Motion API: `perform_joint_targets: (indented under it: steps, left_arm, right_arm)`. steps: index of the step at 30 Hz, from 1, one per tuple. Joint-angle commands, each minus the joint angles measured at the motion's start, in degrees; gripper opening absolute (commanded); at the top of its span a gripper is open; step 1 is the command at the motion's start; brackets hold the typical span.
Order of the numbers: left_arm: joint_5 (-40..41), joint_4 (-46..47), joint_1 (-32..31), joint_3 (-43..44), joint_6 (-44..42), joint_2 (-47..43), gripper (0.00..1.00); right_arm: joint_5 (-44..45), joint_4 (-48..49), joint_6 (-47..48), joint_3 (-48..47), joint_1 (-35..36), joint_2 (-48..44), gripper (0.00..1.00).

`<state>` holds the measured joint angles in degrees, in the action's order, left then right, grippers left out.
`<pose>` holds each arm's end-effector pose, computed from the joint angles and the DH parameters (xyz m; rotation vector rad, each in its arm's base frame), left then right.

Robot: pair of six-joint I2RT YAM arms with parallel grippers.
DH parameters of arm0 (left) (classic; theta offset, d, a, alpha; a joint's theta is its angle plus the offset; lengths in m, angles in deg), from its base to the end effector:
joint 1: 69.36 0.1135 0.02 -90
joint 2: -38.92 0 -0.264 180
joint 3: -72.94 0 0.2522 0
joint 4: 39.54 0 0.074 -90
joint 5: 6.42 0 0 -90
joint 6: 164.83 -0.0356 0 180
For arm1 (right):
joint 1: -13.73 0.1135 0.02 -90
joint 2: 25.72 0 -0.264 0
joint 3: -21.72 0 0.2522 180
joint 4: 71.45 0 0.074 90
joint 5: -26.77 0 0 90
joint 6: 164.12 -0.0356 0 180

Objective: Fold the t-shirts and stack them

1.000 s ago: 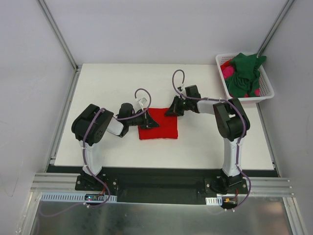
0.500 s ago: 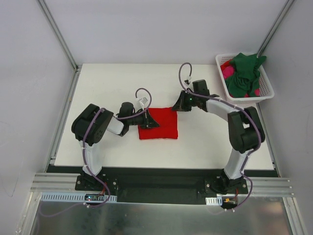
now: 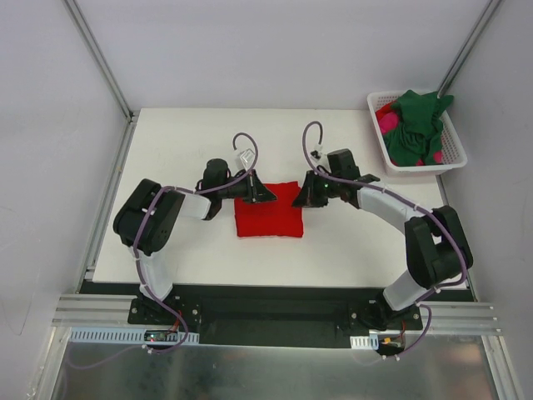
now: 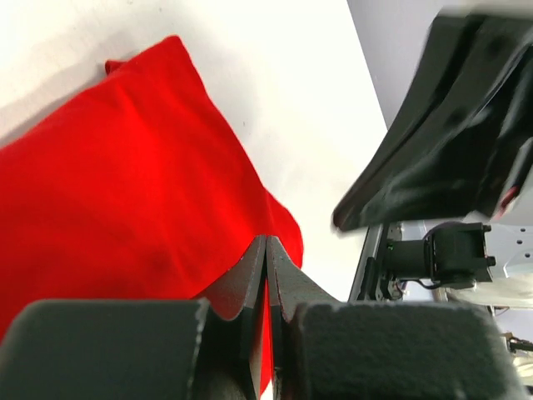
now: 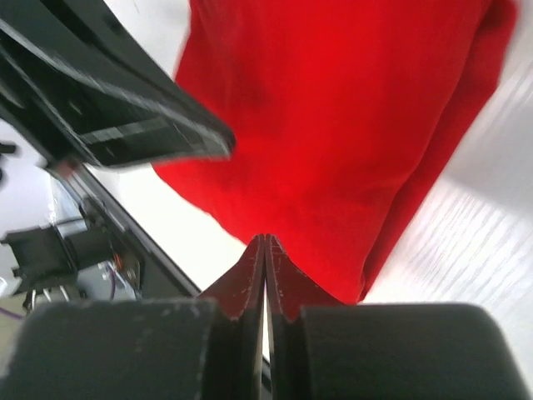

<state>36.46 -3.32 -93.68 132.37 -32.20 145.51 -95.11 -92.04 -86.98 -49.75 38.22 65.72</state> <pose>0.3203 -0.1734 0.1629 0.3651 1.9442 -1.5242 0.3042 0.1592 0.2235 -0.5379 2.2745 0.9686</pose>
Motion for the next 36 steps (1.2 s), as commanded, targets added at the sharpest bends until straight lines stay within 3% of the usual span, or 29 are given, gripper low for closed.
perform_joint_targets:
  steps: [1,16,27,36]
  left_arm:
    - [-1.1,0.8,0.3,1.8,-0.4,1.3,0.0]
    - [-0.3,1.5,1.9,0.5,-2.1,8.3,0.0]
    - [-0.7,1.0,2.4,1.0,-2.8,9.1,0.0]
    - [-0.9,0.2,2.9,1.2,-3.6,9.3,0.0]
  right_arm:
    - [0.2,1.0,-0.8,3.0,2.4,-3.4,0.01]
    - [-0.6,5.8,-4.8,1.2,6.8,1.1,0.01]
    - [-1.5,16.0,-8.1,7.2,7.3,10.3,0.01]
    - [0.2,15.6,-9.7,16.4,8.8,4.2,0.01]
